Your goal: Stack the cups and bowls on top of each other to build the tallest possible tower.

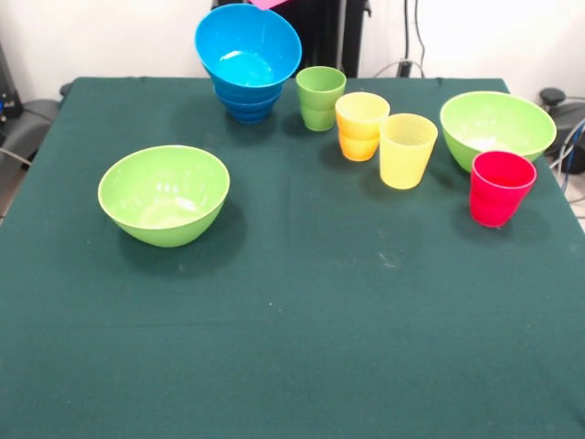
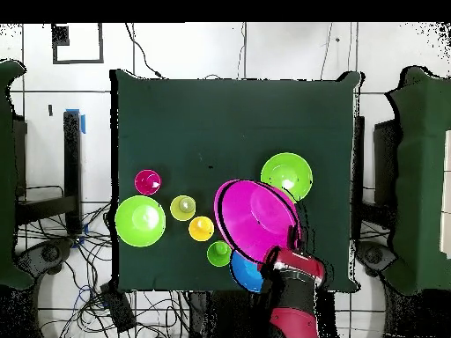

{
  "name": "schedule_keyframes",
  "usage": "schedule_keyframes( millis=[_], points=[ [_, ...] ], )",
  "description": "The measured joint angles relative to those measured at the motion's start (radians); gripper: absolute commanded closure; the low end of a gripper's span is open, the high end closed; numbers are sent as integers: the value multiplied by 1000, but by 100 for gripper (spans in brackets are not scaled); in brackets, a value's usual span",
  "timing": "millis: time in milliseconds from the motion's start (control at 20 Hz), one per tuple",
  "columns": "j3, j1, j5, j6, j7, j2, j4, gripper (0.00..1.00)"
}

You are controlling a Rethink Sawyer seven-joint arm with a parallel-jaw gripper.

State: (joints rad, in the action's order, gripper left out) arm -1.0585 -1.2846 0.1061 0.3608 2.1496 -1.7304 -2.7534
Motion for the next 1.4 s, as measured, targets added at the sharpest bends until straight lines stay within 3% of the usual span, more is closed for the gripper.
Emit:
schedule_keyframes(
  millis=[100, 200, 550, 700, 1400],
  points=[
    [-9, -7, 0, -52, -3, 4, 11, 100],
    [-32, -26, 0, -276, -21, 21, 49, 100],
    [-56, -35, 0, -833, -95, 57, 126, 100],
    [-56, -33, 0, -937, -143, 57, 141, 100],
    [-56, -26, 1, -928, -210, 59, 184, 100]
  ],
)
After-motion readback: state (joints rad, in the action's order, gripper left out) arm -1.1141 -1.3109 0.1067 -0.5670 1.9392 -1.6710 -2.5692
